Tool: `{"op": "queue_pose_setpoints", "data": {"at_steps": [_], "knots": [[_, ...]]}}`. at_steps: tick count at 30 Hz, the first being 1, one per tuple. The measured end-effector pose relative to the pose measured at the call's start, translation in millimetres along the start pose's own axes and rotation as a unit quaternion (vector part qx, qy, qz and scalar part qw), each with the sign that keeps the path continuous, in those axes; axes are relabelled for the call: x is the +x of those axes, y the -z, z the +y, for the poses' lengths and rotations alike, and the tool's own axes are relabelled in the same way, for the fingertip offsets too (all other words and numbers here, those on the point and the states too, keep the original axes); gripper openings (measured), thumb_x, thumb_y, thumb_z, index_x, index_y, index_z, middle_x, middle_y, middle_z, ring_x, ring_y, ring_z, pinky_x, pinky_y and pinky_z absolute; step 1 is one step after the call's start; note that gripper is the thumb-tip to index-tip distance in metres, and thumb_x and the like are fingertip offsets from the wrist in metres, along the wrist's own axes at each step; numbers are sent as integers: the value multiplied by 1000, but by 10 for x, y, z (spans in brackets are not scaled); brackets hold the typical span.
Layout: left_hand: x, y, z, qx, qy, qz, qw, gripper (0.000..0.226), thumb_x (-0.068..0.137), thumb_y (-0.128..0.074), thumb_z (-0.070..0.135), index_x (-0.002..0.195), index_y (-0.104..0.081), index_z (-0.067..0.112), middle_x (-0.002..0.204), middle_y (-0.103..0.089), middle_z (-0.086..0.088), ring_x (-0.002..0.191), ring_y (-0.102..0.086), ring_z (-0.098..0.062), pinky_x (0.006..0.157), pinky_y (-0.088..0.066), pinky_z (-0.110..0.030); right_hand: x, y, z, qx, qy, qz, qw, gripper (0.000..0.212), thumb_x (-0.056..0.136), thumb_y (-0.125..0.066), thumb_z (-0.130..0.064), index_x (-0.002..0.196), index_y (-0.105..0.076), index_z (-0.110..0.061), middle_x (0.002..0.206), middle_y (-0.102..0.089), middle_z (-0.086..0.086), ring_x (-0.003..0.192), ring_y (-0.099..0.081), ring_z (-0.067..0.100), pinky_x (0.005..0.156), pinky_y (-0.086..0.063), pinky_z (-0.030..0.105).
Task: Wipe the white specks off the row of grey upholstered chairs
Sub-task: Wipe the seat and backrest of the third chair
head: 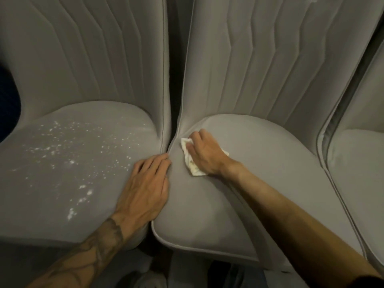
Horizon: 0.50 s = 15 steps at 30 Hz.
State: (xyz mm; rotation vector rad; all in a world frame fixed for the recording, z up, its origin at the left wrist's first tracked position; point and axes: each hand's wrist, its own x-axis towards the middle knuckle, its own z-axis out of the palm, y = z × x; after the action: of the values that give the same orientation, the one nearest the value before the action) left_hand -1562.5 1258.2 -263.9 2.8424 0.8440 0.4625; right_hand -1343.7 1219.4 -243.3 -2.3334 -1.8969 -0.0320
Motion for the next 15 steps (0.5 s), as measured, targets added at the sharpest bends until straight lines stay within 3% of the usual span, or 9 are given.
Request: {"op": "queue_pose_setpoints", "data": {"at_steps": [3, 6, 10, 12, 15], "knots": [[1, 11, 8, -30, 19, -10, 999, 58, 97, -25, 25, 130, -63, -3, 140, -61, -22, 125, -63, -37, 113, -42, -48, -326, -32, -260, 83, 43, 39, 995, 31, 106, -34, -31, 111, -52, -6, 112, -50, 16, 97, -48, 33, 89, -38, 46], [-2, 15, 22, -41, 19, 4, 999, 50, 95, -31, 19, 122, -65, -5, 133, -64, -26, 119, -65, -41, 108, -47, -52, -763, -24, -364, 109, 134, -5, 985, 31, 105, -35, -33, 107, -53, -9, 104, -49, 11, 91, -47, 30, 85, -40, 41], [-4, 46, 35, -48, 21, 4, 999, 49, 95, -30, 17, 126, -62, -2, 134, -62, -23, 121, -63, -39, 111, -45, -50, -489, 75, -210, 38, 38, -6, 999, 35, 107, -29, -34, 118, -51, -9, 118, -49, 11, 106, -47, 29, 96, -37, 42], [-13, 49, 21, -51, 24, 8, 998, 46, 96, -32, 17, 128, -59, 0, 134, -62, -21, 121, -63, -38, 110, -45, -49, -550, 31, -324, 0, 32, 4, 999, 37, 108, -22, -34, 118, -50, -13, 120, -49, 8, 107, -46, 27, 95, -35, 41], [-28, 39, 15, -76, 23, 15, 997, 40, 97, -37, 22, 129, -54, 4, 129, -63, -21, 115, -63, -38, 106, -50, -51, -1082, -5, -715, 31, 157, -17, 987, 40, 109, -22, -31, 102, -56, -11, 105, -52, 11, 93, -44, 28, 80, -34, 44]]}}
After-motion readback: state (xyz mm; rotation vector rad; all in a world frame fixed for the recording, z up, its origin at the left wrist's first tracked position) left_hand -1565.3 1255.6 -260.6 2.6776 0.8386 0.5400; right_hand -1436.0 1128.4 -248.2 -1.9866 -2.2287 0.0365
